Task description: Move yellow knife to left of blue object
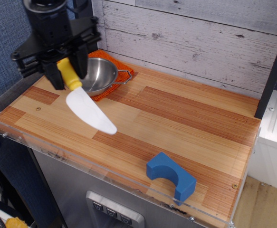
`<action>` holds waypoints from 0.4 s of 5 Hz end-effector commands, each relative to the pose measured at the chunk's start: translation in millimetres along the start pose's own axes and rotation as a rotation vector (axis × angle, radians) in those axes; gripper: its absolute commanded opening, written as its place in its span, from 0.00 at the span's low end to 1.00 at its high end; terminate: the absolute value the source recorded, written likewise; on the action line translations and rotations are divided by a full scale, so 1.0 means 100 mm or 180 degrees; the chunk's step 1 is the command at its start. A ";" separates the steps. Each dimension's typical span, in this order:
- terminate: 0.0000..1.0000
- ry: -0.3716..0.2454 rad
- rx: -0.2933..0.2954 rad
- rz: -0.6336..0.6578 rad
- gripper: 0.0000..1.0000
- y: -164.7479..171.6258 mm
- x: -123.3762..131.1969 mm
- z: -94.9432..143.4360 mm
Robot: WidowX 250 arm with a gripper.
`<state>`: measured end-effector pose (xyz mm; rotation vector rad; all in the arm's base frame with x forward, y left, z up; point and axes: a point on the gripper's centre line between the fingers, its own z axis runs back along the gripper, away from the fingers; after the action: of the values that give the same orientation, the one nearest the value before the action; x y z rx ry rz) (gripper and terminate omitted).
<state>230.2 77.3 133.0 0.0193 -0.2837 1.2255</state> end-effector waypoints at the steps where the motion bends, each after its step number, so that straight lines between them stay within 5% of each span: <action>1: 0.00 -0.0158 0.0120 0.0695 0.00 -0.13 -0.02 -0.10; 2: 0.00 -0.0083 0.0166 0.0811 0.00 -0.11 0.01 -0.31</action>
<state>244.6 90.1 96.7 0.0569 -0.2509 1.4862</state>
